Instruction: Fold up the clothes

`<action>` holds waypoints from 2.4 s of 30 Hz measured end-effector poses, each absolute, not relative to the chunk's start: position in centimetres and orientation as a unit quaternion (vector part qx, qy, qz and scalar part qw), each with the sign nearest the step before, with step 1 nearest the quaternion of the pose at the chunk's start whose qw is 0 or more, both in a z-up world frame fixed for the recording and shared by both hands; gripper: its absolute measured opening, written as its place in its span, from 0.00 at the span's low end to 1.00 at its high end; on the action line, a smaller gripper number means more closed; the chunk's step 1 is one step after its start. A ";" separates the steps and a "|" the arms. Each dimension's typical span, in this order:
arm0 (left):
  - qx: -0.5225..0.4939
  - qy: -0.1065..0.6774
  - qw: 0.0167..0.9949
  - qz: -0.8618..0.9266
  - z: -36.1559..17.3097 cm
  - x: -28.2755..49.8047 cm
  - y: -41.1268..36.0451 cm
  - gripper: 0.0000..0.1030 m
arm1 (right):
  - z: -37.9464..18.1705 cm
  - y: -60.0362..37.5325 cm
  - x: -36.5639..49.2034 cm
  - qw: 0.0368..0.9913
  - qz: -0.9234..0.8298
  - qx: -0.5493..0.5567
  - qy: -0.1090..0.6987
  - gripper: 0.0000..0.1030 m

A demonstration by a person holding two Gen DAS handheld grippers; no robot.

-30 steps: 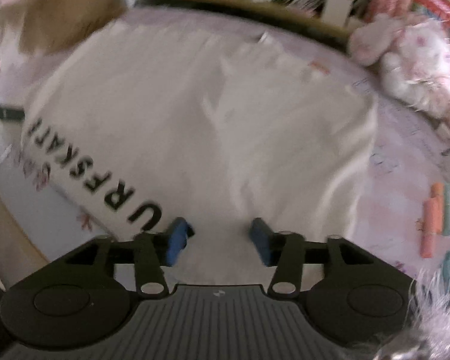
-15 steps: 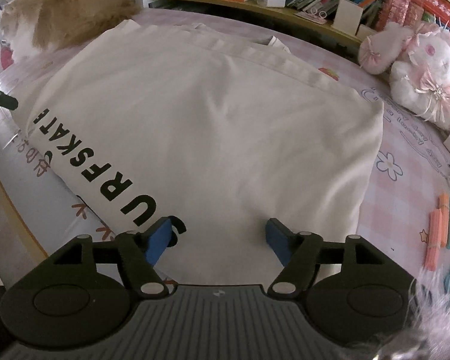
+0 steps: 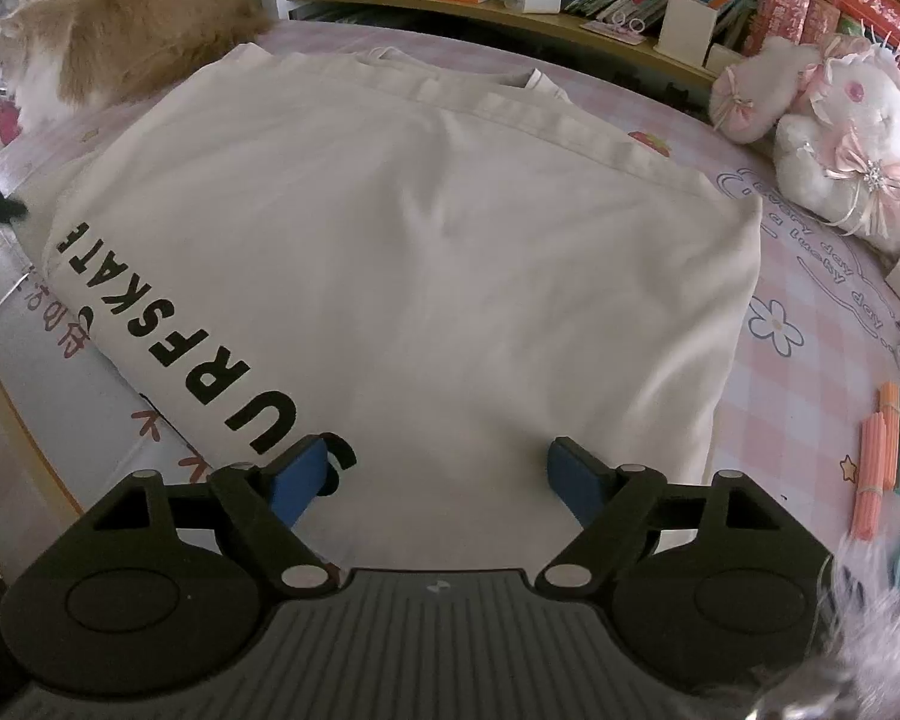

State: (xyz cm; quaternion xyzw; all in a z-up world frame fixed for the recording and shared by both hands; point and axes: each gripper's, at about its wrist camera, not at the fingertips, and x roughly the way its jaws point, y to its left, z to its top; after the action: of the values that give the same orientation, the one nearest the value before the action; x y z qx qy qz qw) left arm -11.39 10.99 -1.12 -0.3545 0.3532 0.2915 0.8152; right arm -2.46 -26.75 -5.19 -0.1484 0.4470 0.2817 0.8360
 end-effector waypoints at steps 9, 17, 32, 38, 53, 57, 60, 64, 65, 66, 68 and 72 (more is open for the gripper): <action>-0.443 0.382 0.755 0.296 -5.2 -11.9 14.4 0.03 | -5.2 -26.8 -2.3 0.836 0.280 -0.146 0.449 0.82; -0.353 0.419 0.785 0.288 -3.6 -11.9 13.4 0.26 | -5.4 -26.9 -2.3 0.838 0.278 -0.143 0.446 0.86; -0.114 0.429 0.874 0.197 -0.1 -8.0 7.9 0.81 | -5.1 -26.3 -2.7 0.858 0.219 -0.126 0.448 0.92; -0.116 0.423 0.891 0.117 -0.1 -7.2 9.0 0.83 | -3.8 -23.4 -4.5 0.884 0.159 -0.112 0.426 0.92; -0.128 0.405 0.905 -0.033 -0.9 -7.3 15.8 0.92 | -0.3 -7.3 -11.0 0.899 0.181 -0.145 0.372 0.93; -0.175 0.400 0.899 -0.047 -1.2 -7.9 18.9 0.94 | 0.2 -3.6 -10.9 0.882 0.235 -0.165 0.375 0.93; -0.213 0.410 0.886 -0.046 -2.0 -8.3 20.8 0.94 | 0.0 -0.6 -10.4 0.869 0.257 -0.181 0.383 0.93; -0.272 0.421 0.864 -0.050 -3.1 -8.7 22.8 0.94 | -0.4 2.9 -9.8 0.851 0.289 -0.213 0.384 0.92; -0.288 0.420 0.859 -0.052 -3.3 -8.8 23.3 0.94 | -0.5 3.7 -9.8 0.846 0.301 -0.218 0.382 0.91; -0.307 0.418 0.853 -0.054 -3.5 -8.8 23.8 0.94 | -0.6 4.5 -9.7 0.842 0.312 -0.224 0.379 0.91; -0.339 0.417 0.842 -0.055 -3.9 -8.8 24.6 0.94 | -0.7 6.2 -9.7 0.830 0.343 -0.236 0.371 0.86; -0.390 0.422 0.816 -0.053 -4.8 -8.5 25.8 0.93 | -1.5 9.3 -9.9 0.800 0.390 -0.273 0.366 0.63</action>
State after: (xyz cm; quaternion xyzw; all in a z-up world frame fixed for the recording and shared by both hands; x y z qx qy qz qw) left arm -8.52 25.83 -4.76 -0.3903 0.4224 -0.0532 0.8164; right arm -9.95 9.25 -1.50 -0.2730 0.3664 0.3895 0.7997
